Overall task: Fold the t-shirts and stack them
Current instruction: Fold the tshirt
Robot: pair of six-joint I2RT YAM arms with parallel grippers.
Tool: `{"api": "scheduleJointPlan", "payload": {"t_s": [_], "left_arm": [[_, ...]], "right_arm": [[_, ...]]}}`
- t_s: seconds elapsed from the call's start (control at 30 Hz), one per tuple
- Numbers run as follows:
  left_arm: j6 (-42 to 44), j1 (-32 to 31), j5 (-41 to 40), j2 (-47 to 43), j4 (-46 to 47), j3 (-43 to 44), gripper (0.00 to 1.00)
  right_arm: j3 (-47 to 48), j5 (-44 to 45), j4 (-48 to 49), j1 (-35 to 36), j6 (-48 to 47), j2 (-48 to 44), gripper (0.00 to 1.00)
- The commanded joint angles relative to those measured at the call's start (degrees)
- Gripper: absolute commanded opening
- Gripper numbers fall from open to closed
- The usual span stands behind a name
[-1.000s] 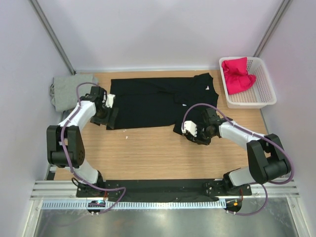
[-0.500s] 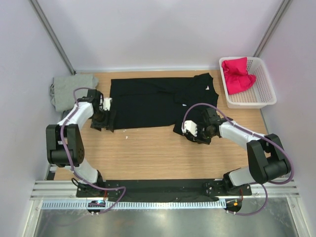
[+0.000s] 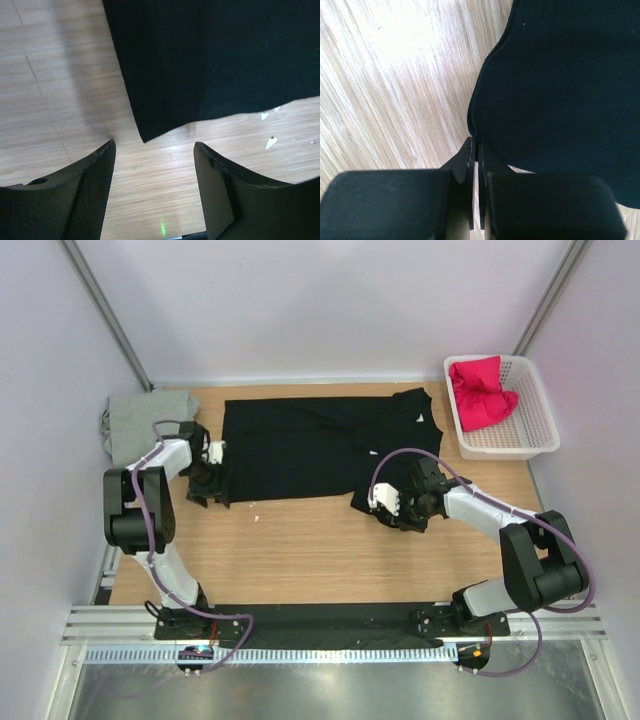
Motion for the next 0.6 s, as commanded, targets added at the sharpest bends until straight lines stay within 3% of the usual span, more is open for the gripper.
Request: {"api": "scheduleJointPlan", "payload": {"t_s": [0.0, 0.23, 0.33, 0.4, 0.57], "left_arm": [[0.9, 0.5, 1.2, 1.9, 2.6, 2.3, 0.65], [1.0, 0.6, 2.7, 4.0, 2.6, 4.2, 0.59], [1.2, 0.6, 3.4, 4.2, 2.3, 4.3, 0.51], [1.6, 0.5, 4.0, 4.4, 1.9, 4.3, 0.41], [2.1, 0.7, 6.8, 5.8, -0.9, 5.7, 0.01]], "right_arm": [[1.5, 0.3, 0.6, 0.0, 1.3, 0.6, 0.01], [1.2, 0.6, 0.6, 0.0, 1.8, 0.6, 0.02], [1.1, 0.7, 0.7, 0.0, 1.9, 0.6, 0.02], [1.1, 0.7, 1.1, -0.1, 2.1, 0.6, 0.02], [0.8, 0.9, 1.5, -0.1, 2.6, 0.7, 0.01]]}}
